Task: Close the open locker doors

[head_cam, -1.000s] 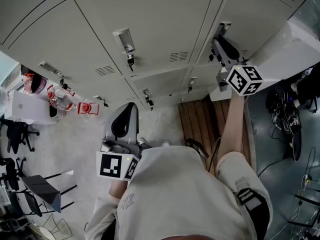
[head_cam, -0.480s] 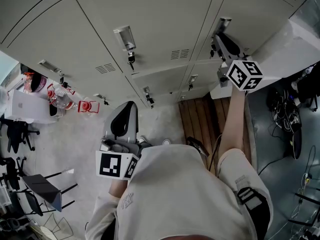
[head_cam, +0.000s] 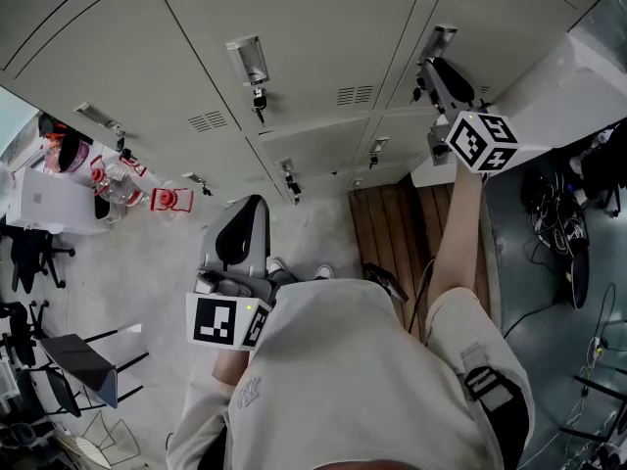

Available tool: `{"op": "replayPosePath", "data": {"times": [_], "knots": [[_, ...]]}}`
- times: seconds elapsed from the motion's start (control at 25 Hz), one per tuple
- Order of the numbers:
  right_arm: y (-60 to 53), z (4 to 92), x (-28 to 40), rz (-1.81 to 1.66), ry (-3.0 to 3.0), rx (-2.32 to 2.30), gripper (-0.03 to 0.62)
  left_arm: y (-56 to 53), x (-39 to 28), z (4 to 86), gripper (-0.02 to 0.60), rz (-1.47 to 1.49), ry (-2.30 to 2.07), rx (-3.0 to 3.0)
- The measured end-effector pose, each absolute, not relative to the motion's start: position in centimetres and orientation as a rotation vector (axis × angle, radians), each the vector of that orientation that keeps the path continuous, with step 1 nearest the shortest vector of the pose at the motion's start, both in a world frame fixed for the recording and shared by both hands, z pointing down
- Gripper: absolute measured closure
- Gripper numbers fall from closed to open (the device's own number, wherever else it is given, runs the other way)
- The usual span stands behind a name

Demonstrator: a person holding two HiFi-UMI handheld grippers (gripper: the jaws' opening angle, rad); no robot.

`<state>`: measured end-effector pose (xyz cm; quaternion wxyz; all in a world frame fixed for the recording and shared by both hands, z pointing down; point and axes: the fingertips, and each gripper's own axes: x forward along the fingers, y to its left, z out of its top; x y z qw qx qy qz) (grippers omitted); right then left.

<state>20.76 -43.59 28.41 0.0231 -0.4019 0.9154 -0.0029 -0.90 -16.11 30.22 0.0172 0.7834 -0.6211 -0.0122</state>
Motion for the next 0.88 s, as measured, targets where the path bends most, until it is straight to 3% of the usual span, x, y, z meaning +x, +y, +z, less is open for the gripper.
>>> {"op": "replayPosePath", "data": {"times": [0.28,0.48,0.88], "knots": [[-37.5,26.1,20.6,0.168,2.791,-1.313,0.519,-13.7,-1.3,30.7,0.574,-0.047,-1.931,2.422],[-30.7,24.5,18.6,0.256,2.782,-1.298,0.574,-12.0,-2.0,31.2,0.574,-0.063,-1.902,2.424],[-17.3,27.5,13.3,0.048,2.800,-1.291,0.580,-5.7,-6.2,31.7,0.574,-0.070,-1.833,2.423]]}}
